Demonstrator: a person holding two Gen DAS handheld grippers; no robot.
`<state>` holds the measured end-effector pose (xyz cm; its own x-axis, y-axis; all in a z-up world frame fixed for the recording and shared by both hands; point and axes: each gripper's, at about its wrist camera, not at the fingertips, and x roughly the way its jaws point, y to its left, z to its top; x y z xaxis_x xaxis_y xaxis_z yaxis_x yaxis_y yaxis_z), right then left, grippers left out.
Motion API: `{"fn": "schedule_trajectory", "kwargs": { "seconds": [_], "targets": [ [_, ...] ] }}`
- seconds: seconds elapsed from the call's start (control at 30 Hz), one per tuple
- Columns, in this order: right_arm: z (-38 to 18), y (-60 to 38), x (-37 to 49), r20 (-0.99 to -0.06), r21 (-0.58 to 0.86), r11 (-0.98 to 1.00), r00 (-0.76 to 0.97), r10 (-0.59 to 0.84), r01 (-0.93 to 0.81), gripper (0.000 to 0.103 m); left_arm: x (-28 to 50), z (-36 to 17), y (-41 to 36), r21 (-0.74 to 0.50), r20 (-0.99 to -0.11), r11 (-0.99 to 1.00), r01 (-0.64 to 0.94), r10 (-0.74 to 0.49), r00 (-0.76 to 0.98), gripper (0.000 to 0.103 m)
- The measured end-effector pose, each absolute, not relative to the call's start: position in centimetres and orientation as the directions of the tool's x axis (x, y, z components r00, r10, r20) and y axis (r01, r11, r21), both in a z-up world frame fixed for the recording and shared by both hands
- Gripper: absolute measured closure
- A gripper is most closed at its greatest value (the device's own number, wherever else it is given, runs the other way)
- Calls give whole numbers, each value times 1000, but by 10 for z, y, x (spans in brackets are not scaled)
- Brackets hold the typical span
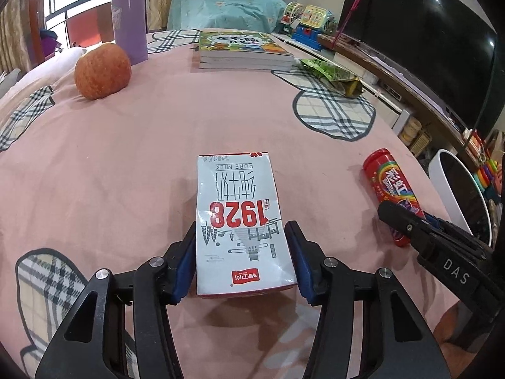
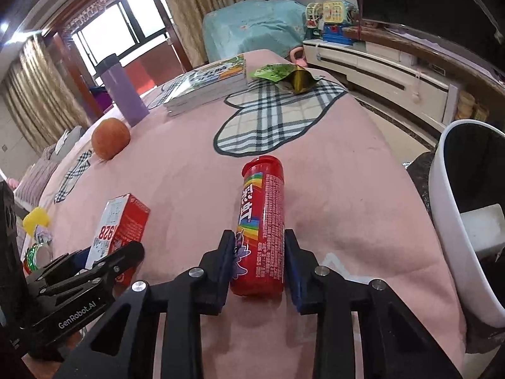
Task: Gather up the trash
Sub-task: 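Lift the milk carton and candy tube and carry them over the bin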
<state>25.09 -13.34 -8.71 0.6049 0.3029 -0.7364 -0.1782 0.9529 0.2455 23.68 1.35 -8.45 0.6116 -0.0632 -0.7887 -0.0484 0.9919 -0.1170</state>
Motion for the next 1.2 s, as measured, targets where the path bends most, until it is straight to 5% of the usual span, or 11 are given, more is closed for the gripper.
{"fn": "schedule_trajectory", "kwargs": {
  "seconds": [0.93, 1.2],
  "targets": [
    [-88, -173, 204, -722, 297, 948, 622, 303, -117, 73, 203, -85, -39, -114, -792, 990, 81, -140, 594, 50],
    [-89, -174, 201, -704, 298, 946, 641, 306, -125, 61, 200, -89, -43, -93, -776, 992, 91, -129, 618, 49]
  ]
}}
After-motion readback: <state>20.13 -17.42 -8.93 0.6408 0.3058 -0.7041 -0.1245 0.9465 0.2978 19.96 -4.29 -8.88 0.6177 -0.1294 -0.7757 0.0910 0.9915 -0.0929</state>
